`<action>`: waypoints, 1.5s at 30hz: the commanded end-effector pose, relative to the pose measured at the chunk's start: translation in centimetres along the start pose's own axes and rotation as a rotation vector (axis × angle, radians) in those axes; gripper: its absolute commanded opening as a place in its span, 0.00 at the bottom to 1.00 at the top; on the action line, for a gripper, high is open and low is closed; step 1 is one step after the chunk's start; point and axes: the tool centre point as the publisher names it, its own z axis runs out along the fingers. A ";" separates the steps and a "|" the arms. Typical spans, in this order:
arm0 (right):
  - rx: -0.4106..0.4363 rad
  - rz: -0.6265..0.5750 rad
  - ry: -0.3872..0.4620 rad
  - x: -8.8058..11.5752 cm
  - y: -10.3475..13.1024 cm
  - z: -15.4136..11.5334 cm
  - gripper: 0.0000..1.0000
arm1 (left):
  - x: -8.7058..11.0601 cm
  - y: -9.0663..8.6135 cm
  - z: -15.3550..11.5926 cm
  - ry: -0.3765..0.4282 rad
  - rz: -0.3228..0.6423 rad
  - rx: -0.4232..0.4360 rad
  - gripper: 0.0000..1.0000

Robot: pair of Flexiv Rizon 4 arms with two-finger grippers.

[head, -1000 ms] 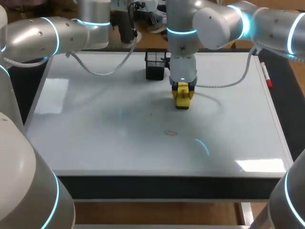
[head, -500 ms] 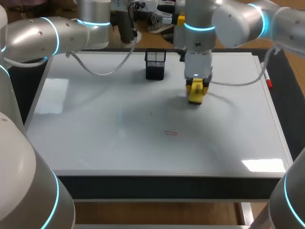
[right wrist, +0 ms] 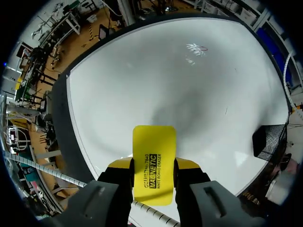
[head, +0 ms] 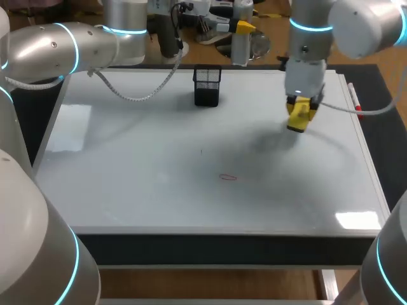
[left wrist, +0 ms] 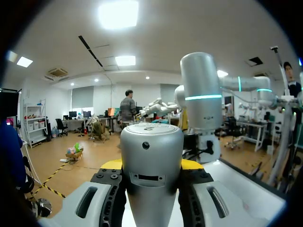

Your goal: Pick up the inspection probe, press it on each red-marked spot on the whiteboard one by one, put down the probe, pick up the eraser, and wipe off all the red marks.

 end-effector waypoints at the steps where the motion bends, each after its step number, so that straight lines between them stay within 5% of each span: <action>1: -0.001 0.021 -0.042 2.8 0.1 0.0 0.00 | -0.1 -0.1 0.0 0.004 -0.001 -0.001 0.00; 35: -0.001 0.073 -0.052 4.1 -0.2 0.0 0.00 | -0.1 -0.1 0.0 0.004 -0.001 -0.001 0.00; 45: -0.001 0.073 -0.052 4.1 -0.2 0.0 0.00 | 4.1 -1.8 1.6 0.079 0.056 0.002 0.00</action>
